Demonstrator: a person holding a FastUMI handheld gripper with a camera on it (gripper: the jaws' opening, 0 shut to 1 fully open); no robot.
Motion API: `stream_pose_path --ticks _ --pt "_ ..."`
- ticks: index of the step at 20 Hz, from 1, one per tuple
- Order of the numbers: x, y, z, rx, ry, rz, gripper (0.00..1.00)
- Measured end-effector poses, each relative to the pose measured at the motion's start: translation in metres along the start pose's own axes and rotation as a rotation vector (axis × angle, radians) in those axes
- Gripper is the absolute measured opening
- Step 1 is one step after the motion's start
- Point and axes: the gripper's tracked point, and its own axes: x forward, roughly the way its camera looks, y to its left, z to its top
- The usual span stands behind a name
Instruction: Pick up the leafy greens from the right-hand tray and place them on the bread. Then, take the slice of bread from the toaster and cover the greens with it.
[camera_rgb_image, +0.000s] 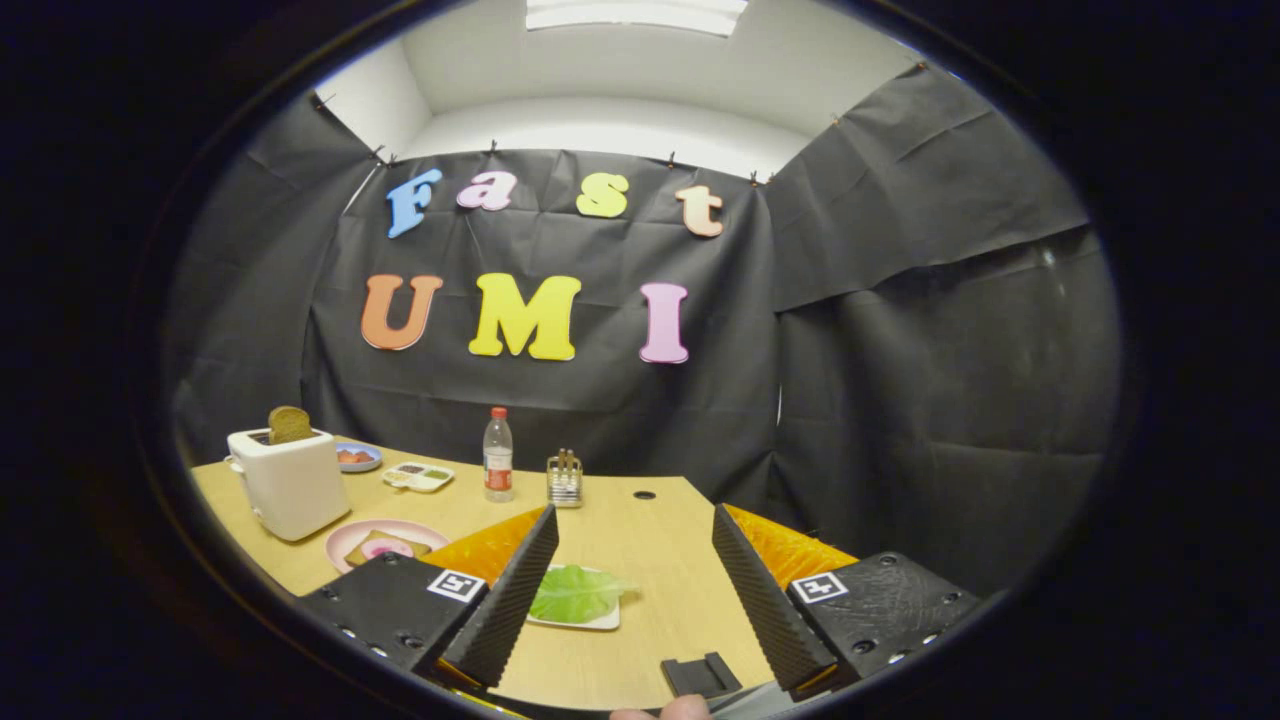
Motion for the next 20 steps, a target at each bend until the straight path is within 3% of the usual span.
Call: stream_pose_path --ticks 8,13,20 --pt "0.013 -0.024 -0.041 0.053 0.104 -0.011 0.95" --pt "0.046 -0.012 -0.082 0.130 0.260 0.036 0.95" --pt "0.095 -0.004 -0.122 0.159 0.380 0.007 0.95"
